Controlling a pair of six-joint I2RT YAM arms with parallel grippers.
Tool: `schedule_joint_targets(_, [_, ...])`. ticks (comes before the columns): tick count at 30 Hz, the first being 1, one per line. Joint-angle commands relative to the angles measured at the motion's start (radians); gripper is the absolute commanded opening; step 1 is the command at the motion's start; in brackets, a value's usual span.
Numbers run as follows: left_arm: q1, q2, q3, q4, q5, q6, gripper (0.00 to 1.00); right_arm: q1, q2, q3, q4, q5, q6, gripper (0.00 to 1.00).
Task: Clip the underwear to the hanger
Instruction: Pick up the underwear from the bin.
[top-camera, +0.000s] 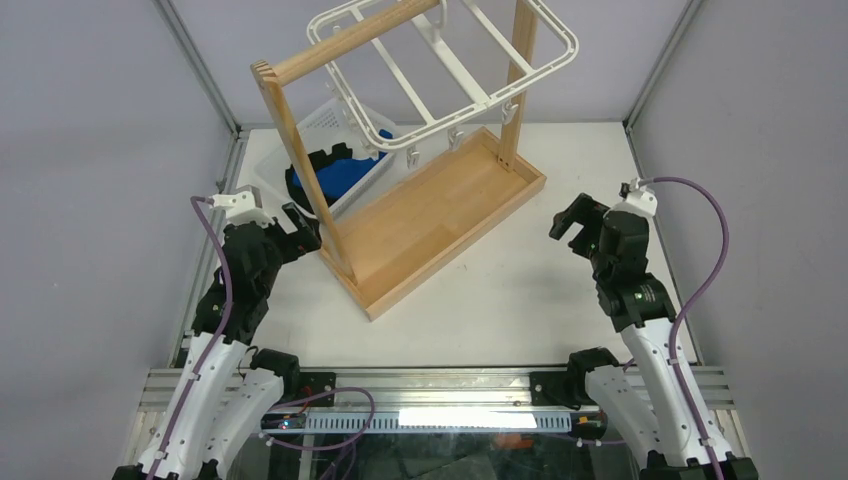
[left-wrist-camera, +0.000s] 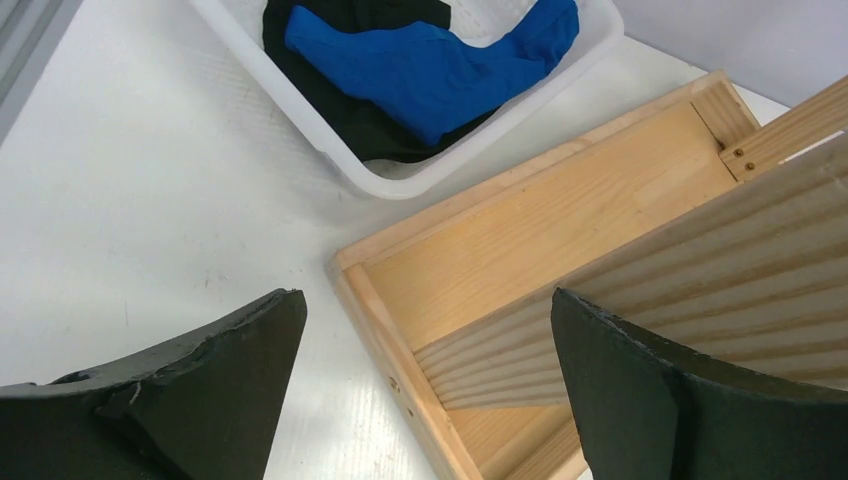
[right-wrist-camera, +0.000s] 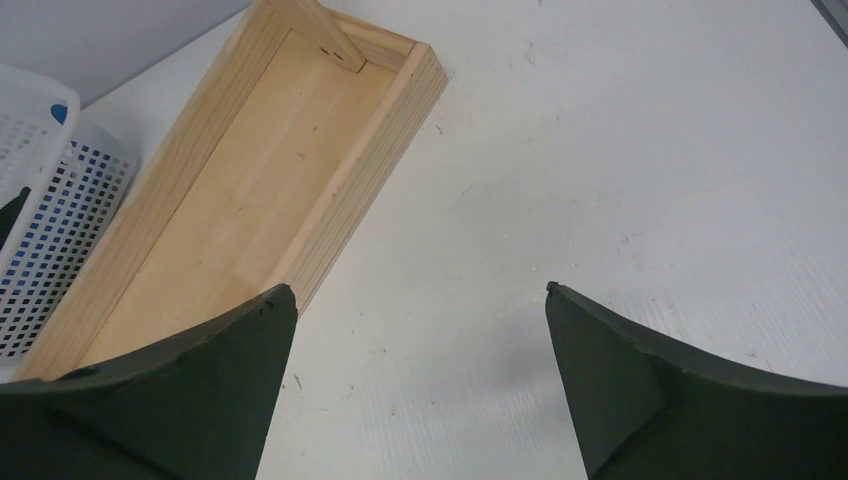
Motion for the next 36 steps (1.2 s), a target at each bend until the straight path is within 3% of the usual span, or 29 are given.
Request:
schedule_joint_targets(1, [0.010, 0.021, 0.057, 0.082, 0.025, 0.014, 0.99, -0.014, 0.013, 0.060, 0.094, -0.004, 0.032, 0.99])
schedule_joint_targets(14, [0.015, 0.136, 0.142, 0.065, 0.080, -0.043, 0.99, -0.021, 0.181, 0.101, -0.002, -0.050, 0.094, 1.00])
schedule_joint_targets(21, [0.017, 0.273, 0.211, 0.054, 0.114, -0.102, 0.99, -0.022, 0.236, 0.117, -0.031, -0.050, 0.112, 1.00])
schedule_joint_targets(27, [0.018, 0.406, 0.340, -0.030, -0.002, -0.126, 0.99, -0.022, 0.229, 0.094, -0.049, -0.038, 0.113, 1.00])
schedule_joint_targets(32, [0.017, 0.242, 0.222, 0.122, 0.103, -0.073, 0.99, -0.022, 0.188, 0.050, -0.011, -0.071, 0.105, 1.00])
schedule_joint_targets(36, [0.017, 0.051, 0.142, 0.153, 0.027, -0.052, 0.99, -0.022, 0.170, 0.031, 0.015, -0.095, 0.102, 1.00])
